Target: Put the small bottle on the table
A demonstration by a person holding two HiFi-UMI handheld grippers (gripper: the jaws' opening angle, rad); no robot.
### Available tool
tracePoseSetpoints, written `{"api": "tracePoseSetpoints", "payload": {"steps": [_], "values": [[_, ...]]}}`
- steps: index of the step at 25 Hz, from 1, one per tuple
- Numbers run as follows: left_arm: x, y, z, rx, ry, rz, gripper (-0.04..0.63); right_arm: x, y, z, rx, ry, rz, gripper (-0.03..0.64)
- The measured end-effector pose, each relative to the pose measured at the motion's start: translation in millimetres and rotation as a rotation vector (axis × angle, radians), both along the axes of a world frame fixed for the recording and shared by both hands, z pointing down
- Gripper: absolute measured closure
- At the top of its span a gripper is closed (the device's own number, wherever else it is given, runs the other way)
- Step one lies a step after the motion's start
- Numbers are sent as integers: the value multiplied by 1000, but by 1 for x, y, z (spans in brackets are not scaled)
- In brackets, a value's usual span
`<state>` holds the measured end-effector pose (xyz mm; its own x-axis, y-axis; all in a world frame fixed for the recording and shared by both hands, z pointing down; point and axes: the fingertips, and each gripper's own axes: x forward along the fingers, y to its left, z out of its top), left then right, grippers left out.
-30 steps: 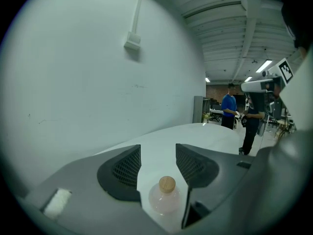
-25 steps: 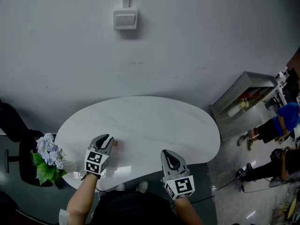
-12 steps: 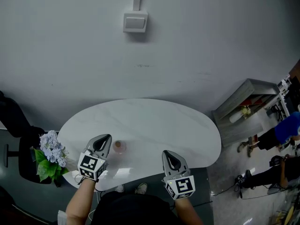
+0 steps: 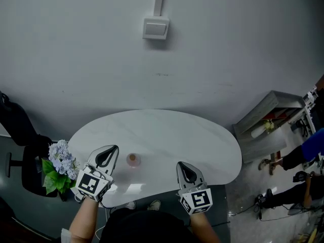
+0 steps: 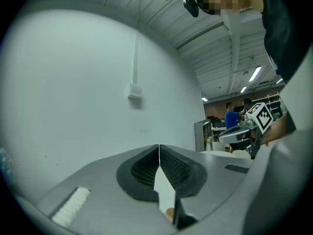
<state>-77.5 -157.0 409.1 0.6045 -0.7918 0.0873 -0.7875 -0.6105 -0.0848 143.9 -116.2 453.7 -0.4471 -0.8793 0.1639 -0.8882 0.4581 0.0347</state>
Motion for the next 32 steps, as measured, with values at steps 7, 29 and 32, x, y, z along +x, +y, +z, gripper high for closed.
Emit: {"api": "tracePoseSetpoints", "payload": {"steps": [7,29,32], "values": [[-20,15,-25,29,67,-45,586,5,-3,-3,7,6,23,611],[-71,64,-24,84,72,-203,586,15,1,-13,17,24,85,611],[-72,66,-24,81,81,-203,586,16,6,-9,8,24,89,611]]}}
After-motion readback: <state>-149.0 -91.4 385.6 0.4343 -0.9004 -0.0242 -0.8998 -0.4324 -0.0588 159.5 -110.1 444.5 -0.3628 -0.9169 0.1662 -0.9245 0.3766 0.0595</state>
